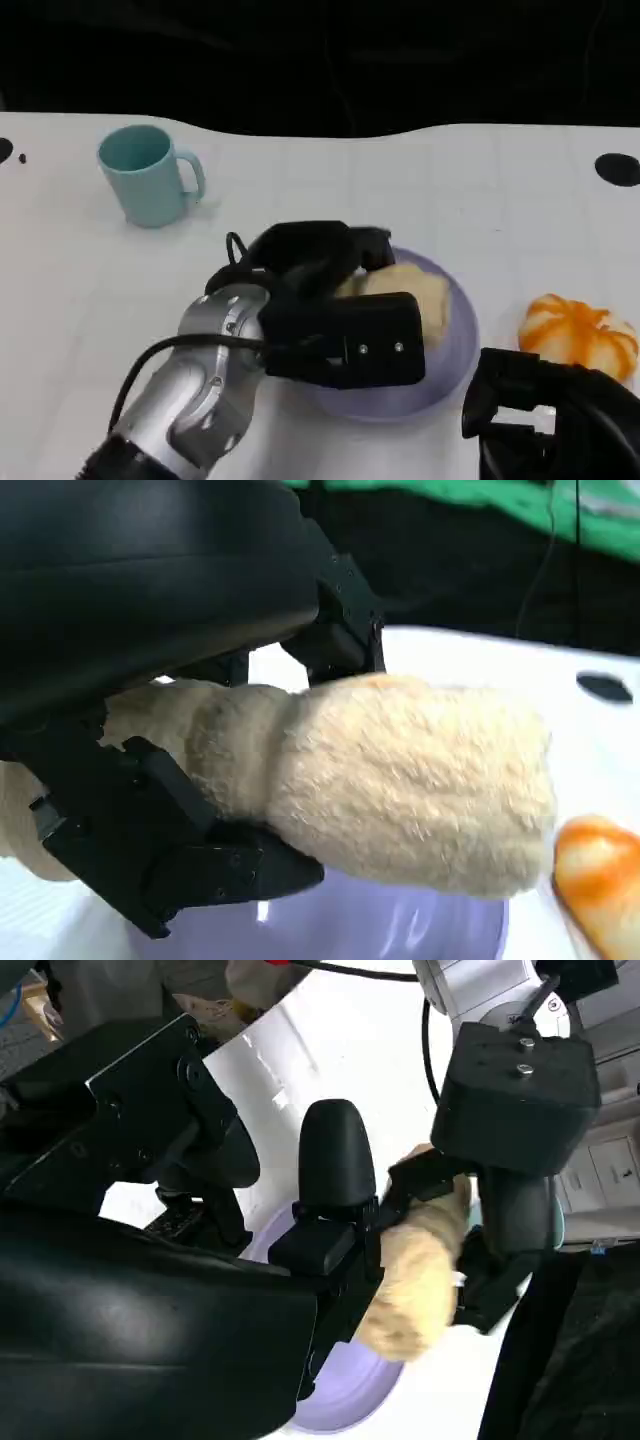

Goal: Grasp the towel on the left side of the plate with the left hand and place it into the plate.

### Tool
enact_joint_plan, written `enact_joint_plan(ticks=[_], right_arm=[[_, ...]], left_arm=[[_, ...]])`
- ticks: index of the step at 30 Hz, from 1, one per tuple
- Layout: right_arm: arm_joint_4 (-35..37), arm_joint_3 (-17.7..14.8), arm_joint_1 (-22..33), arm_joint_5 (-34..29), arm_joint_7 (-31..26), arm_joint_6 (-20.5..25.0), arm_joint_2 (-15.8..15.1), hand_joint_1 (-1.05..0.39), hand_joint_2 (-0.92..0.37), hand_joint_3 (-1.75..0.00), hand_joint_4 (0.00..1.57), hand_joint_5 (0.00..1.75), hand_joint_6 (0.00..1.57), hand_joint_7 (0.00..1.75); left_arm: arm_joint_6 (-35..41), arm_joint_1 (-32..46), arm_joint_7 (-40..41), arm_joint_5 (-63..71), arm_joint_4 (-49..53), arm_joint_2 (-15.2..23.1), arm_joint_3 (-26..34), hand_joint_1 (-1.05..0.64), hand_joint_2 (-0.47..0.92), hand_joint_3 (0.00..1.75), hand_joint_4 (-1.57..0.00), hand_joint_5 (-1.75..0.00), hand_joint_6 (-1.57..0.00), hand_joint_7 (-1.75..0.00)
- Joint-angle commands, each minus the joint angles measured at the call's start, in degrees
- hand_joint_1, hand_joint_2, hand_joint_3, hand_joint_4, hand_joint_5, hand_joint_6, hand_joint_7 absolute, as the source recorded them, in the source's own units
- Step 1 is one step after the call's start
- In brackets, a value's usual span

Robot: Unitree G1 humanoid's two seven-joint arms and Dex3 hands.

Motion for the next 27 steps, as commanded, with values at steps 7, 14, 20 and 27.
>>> enact_joint_plan(ticks=[7,14,20,27], right_arm=[[-0.22,0.33,-0.41,0.42,-0.8,0.49,0.51,0.05,-0.45,-1.47,0.82,1.75,0.69,1.6],[0.18,1.1,-0.35,-0.11,-0.76,-0.28,0.54,0.04,-0.46,-1.46,0.81,1.75,0.69,1.61],[-0.47,1.71,-0.76,-0.68,-1.75,0.31,0.66,0.04,-0.45,-1.47,0.82,1.75,0.69,1.61],[-0.74,2.75,0.69,-0.96,-2.08,-1.14,0.65,0.06,-0.44,-1.47,0.84,1.75,0.7,1.61]], left_arm=[[0.41,-2.06,-6.87,-0.27,-1.02,3.61,-0.89,-0.87,0.92,0.21,-0.15,-0.26,-0.14,0.0],[0.01,0.06,-7.27,-1.31,-4.71,5.67,-0.03,-0.89,0.92,0.21,-0.12,-0.26,-0.11,0.0],[-1.3,4.81,-8.91,-7.53,-13.86,8.66,4.94,-0.81,0.92,0.22,-0.17,-0.31,-0.15,-0.02],[-3.87,14.96,-12.27,-25.66,-24.27,12.53,18.8,-0.46,0.92,0.3,-0.59,-0.47,-0.57,-0.12]])
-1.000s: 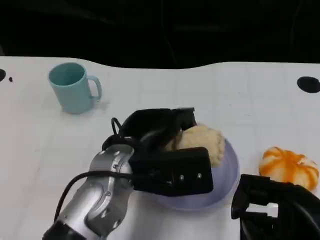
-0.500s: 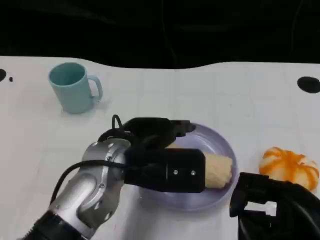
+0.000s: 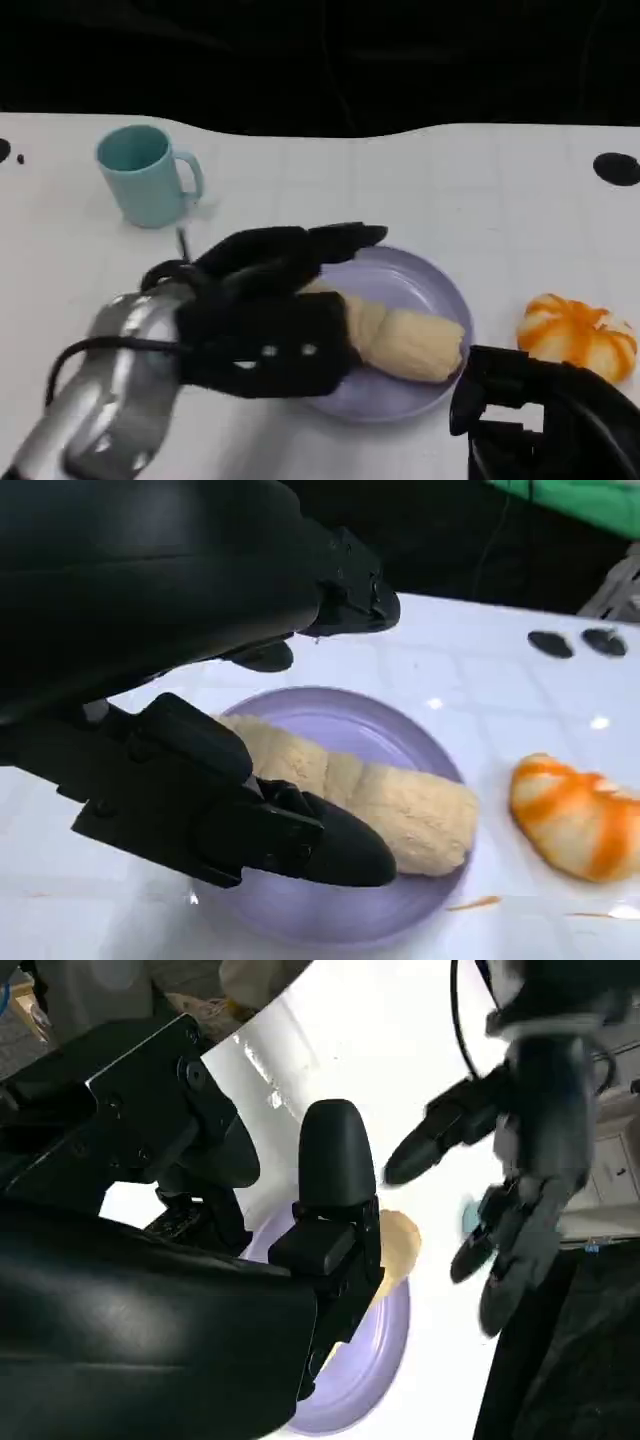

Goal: Grasp the towel on the left side of the plate with the left hand and place it into the plate.

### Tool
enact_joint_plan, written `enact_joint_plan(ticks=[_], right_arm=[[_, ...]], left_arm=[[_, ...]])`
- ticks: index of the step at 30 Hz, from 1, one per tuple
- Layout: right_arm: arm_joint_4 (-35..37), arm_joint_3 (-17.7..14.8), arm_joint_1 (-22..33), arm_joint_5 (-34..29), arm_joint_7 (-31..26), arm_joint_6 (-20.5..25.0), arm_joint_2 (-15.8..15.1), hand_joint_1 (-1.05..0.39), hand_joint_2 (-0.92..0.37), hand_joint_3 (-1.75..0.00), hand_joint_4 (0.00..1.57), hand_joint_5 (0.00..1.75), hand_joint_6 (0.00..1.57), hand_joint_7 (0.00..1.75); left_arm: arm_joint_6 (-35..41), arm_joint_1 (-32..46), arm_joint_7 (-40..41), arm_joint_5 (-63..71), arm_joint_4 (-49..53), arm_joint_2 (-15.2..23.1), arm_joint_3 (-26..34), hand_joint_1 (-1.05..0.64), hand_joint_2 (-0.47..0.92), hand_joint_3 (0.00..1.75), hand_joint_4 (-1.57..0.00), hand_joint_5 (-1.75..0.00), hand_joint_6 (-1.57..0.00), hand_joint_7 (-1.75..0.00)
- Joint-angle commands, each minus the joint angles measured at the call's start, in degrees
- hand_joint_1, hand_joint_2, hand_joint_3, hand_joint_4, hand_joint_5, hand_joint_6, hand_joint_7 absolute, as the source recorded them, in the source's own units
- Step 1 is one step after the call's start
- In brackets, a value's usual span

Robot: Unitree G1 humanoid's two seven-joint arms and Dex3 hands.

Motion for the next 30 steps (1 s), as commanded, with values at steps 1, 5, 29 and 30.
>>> enact_joint_plan(ticks=[1,5,29,30], right_arm=[[-0.69,0.89,1.33,-0.67,-0.11,-1.65,-0.28,0.06,-0.44,-1.47,0.84,1.75,0.71,1.6],[-0.52,1.6,1.48,-1.31,-0.32,-2.11,-0.33,0.07,-0.44,-1.46,0.83,1.75,0.71,1.59],[0.98,-2.03,1.35,0.79,2.61,-2.78,-1.3,0.08,-0.47,-1.49,0.83,1.75,0.68,1.62],[1.01,-2.19,1.38,0.77,2.65,-2.82,-1.27,0.08,-0.47,-1.49,0.83,1.75,0.68,1.62]], left_arm=[[-1.9,7.66,-1.52,-12.36,-5.67,2.25,10.36,-0.4,0.92,0.31,-0.68,-0.46,-0.66,-0.12],[-1.01,16.13,-0.64,-25.2,-10.65,0.31,19.4,-0.24,0.92,0.35,-0.88,-0.52,-0.86,-0.15],[21.79,39.13,17.16,-61.87,-25.78,-10.13,32.15,-0.23,0.85,0.64,-0.76,-1.64,-0.72,-1.44],[21.27,39.7,17.1,-62.01,-25.54,-10.34,31.87,-0.22,0.84,0.65,-0.74,-1.68,-0.71,-1.46]])
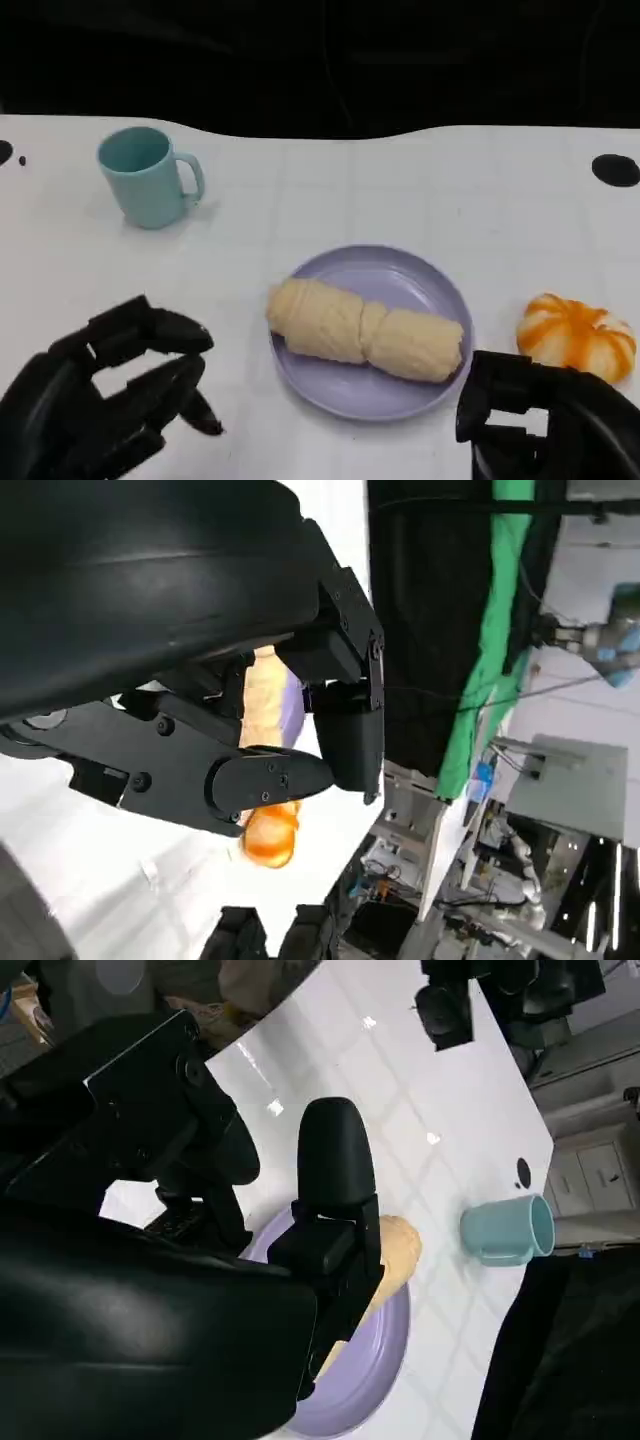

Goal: Grasp the towel on the left side of the plate with the left hand and place it into the plate.

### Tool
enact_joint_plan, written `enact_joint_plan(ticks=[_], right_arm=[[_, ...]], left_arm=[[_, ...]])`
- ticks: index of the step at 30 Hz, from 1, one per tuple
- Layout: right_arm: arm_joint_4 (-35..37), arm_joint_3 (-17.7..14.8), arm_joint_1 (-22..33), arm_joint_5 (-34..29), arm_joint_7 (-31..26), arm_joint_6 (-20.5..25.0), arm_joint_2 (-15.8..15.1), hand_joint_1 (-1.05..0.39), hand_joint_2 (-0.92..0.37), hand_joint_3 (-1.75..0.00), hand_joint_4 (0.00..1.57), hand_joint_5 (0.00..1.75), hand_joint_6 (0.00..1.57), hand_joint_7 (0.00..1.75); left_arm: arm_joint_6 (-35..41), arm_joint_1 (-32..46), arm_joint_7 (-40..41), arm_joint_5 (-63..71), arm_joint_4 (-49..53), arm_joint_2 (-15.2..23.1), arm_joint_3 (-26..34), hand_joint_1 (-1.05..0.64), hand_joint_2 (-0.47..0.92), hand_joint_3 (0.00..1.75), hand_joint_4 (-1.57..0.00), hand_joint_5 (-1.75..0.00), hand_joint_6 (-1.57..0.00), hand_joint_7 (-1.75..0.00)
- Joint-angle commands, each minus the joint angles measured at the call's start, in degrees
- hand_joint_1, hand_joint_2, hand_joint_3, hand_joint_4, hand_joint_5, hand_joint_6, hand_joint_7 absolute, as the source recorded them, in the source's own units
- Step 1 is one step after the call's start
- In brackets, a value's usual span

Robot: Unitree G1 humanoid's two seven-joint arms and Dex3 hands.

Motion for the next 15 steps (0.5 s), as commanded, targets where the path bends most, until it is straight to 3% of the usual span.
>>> enact_joint_plan(ticks=[1,5,15], right_arm=[[0.24,-1.49,0.29,0.56,0.49,-0.49,-0.64,0.08,-0.47,-1.49,0.83,1.75,0.68,1.62],[1.04,-2.37,0.31,0.54,1.23,-1.24,-0.76,0.08,-0.48,-1.48,0.82,1.75,0.67,1.62],[3.24,-3.43,1.04,0.47,2.34,-4.18,-0.46,0.07,-0.5,-1.48,0.81,1.75,0.67,1.64]], left_arm=[[-0.51,2.6,1.47,-1.92,-0.4,-1.15,-0.27,-0.22,0.84,0.66,-0.73,-1.71,-0.69,-1.49],[-1.79,3.96,2.52,-0.74,0.58,-2.7,-2.02,-0.22,0.82,0.67,-0.75,-1.74,-0.69,-1.52],[-2.11,3.46,2.01,-1.13,5.5,-2.62,-2.9,-0.24,0.65,0.9,-0.81,-1.69,-0.79,-1.43]])
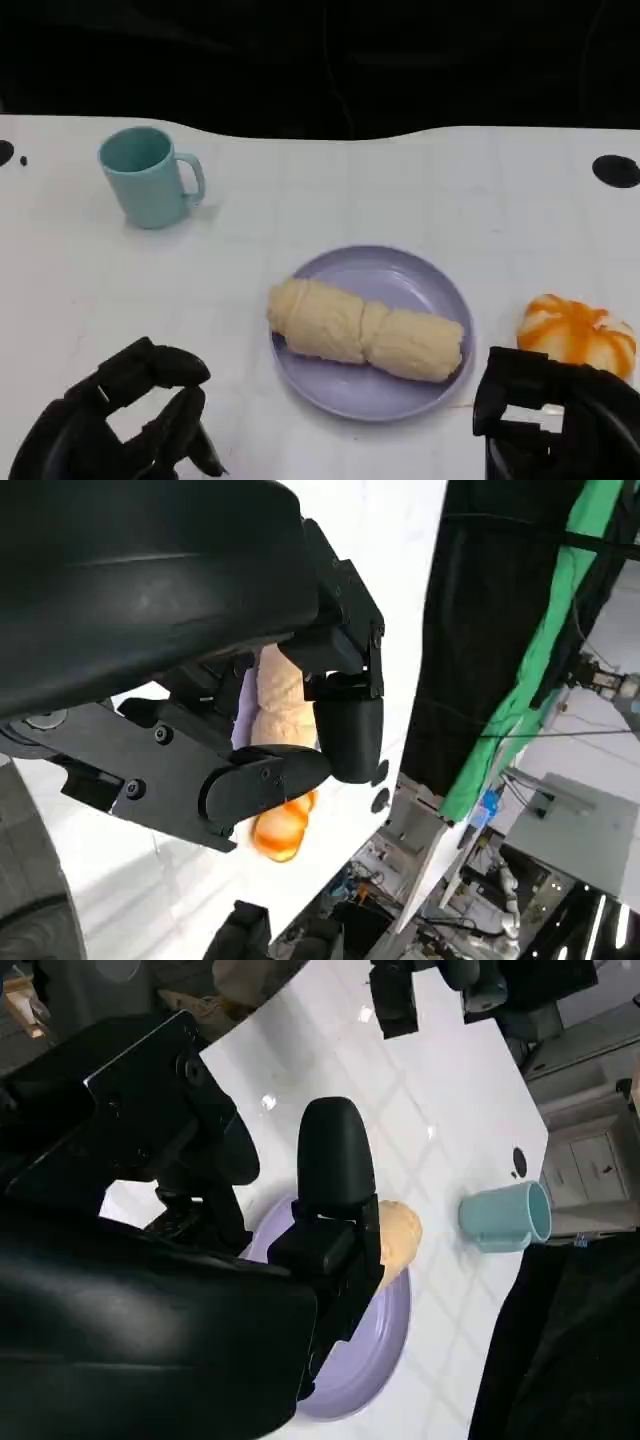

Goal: Grasp the towel on the left side of the plate with the left hand and place it into the plate.

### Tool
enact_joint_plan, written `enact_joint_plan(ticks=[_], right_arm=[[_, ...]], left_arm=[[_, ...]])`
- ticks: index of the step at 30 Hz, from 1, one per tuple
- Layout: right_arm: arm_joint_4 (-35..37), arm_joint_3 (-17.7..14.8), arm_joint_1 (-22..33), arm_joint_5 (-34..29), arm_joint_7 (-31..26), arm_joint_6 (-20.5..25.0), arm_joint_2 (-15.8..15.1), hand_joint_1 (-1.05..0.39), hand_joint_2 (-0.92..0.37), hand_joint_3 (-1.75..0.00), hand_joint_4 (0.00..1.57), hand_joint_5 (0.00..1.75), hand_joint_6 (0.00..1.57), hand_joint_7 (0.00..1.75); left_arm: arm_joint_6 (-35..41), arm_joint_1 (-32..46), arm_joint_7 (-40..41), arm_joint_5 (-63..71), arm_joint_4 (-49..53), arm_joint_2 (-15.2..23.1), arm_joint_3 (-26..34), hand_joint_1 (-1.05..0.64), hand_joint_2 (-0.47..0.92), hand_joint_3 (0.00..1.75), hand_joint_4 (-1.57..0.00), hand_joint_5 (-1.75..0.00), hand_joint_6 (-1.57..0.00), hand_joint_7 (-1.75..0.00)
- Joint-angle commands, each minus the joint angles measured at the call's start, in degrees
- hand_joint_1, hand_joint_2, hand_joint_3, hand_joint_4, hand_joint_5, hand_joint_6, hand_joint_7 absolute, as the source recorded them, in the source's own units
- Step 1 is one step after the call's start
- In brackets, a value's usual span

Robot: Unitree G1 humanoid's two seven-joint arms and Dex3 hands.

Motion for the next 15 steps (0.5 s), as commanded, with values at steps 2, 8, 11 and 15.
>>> enact_joint_plan(ticks=[2,8,11,15], right_arm=[[0.66,-0.72,0.3,0.35,0.25,-1.28,-0.27,0.07,-0.51,-1.48,0.81,1.75,0.67,1.64],[0.85,-0.35,0.09,-0.15,0.03,-1.44,-0.53,0.07,-0.49,-1.47,0.81,1.75,0.67,1.65],[0.97,-0.48,0.06,-0.14,0.28,-1.63,-0.67,0.06,-0.49,-1.48,0.81,1.75,0.67,1.66],[1.05,-1.09,0.24,0.56,0.64,-1.64,-0.46,0.07,-0.49,-1.49,0.81,1.75,0.66,1.66]], left_arm=[[-0.83,-0.4,0.51,0.79,1.0,0.84,-0.26,-0.24,0.65,0.92,-0.8,-1.69,-0.79,-1.42],[-0.83,-0.95,0.8,1.65,1.31,1.31,-0.09,-0.24,0.64,0.92,-0.8,-1.68,-0.79,-1.42],[-1.44,-1.2,0.74,2.37,1.54,1.45,-0.23,-0.23,0.63,0.92,-0.81,-1.68,-0.79,-1.4],[-2.61,-1.37,0.35,4.39,1.64,1.83,-0.88,-0.24,0.62,0.93,-0.8,-1.72,-0.79,-1.42]])
